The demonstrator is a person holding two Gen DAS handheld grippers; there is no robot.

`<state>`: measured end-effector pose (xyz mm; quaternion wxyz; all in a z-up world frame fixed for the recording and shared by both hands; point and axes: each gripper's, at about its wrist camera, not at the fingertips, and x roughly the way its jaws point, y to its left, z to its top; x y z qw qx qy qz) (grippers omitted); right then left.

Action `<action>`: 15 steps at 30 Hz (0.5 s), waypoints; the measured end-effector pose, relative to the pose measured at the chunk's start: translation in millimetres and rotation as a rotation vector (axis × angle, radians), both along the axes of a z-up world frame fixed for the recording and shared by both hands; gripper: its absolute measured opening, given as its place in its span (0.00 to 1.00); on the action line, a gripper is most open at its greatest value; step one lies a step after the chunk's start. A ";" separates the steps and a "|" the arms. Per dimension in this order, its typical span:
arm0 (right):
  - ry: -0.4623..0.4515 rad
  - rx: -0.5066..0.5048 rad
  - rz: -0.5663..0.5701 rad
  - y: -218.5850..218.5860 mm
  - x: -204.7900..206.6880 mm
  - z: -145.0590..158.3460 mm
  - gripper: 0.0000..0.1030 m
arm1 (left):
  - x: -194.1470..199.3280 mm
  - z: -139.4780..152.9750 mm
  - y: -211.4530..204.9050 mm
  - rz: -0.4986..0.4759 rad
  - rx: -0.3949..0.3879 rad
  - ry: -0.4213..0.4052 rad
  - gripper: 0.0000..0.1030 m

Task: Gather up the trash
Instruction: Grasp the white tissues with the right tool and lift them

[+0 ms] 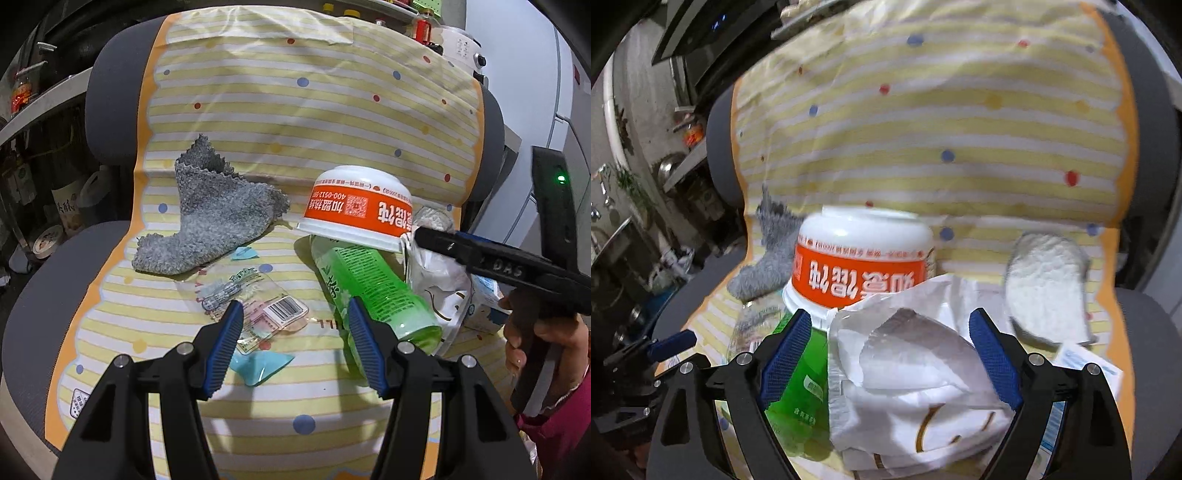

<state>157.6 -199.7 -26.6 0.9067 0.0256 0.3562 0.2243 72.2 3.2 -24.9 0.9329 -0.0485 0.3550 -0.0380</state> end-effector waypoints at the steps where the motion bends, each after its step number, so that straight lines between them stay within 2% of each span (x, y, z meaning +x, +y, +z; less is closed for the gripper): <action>1: 0.016 -0.014 0.009 4.0 1.2 -2.7 0.84 | 0.4 -0.9 0.4 0.001 -0.003 0.003 0.56; 3: 0.028 -0.035 0.025 8.7 -1.9 -6.7 0.84 | 0.5 -2.2 0.6 -0.001 -0.005 0.007 0.56; 7: 0.029 -0.188 0.021 21.4 -9.9 -19.6 0.84 | -1.7 -3.4 -1.4 -0.007 -0.004 0.009 0.56; 11: 0.055 -0.253 0.021 31.7 -5.2 -29.2 0.85 | -3.8 -2.5 -3.8 -0.006 -0.003 0.007 0.56; 15: 0.063 -0.234 0.015 34.8 1.3 -30.5 0.85 | -7.5 0.7 -1.8 0.007 0.000 -0.002 0.58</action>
